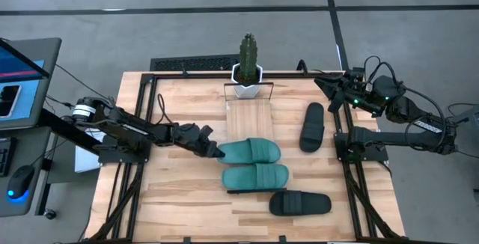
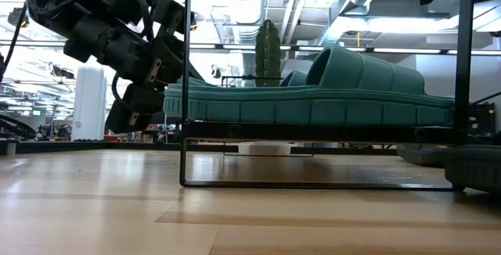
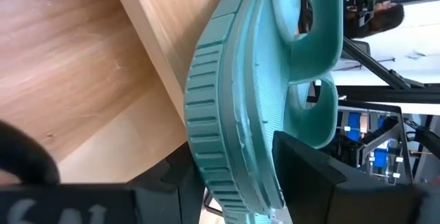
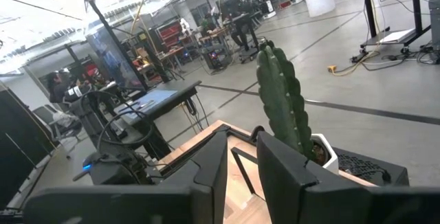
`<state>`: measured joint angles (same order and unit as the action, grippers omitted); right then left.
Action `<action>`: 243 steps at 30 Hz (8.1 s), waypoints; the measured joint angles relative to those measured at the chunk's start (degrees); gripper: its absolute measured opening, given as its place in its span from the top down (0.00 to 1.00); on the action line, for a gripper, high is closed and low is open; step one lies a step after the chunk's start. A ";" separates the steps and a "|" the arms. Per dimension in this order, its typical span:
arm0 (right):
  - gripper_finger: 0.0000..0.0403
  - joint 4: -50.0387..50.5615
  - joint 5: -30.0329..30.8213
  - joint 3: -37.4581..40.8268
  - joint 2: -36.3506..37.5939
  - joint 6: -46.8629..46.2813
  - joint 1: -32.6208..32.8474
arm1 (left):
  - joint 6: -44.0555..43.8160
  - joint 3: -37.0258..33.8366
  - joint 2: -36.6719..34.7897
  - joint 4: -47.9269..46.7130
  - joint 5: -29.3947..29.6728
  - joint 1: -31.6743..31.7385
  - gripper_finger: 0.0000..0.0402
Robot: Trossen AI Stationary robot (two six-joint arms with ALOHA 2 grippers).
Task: Pick and place slides into the shelf
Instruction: Put the green slipper on the shelf
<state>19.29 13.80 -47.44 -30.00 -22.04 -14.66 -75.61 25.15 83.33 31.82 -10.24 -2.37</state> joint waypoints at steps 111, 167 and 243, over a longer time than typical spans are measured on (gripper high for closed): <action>0.82 0.42 -0.30 0.00 0.02 0.30 0.00 | 10.20 0.24 -16.21 -28.06 -3.32 3.74 0.48; 0.98 0.37 -0.28 0.00 0.02 3.21 0.00 | 35.95 1.26 -12.95 -29.58 7.50 6.53 1.00; 0.99 18.15 -13.78 0.00 -12.73 1.49 2.63 | 49.60 7.72 -20.28 -41.20 10.13 4.25 1.00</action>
<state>37.44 0.02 -47.44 -42.73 -20.56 -12.02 -26.01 32.86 63.05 -9.39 -0.11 1.89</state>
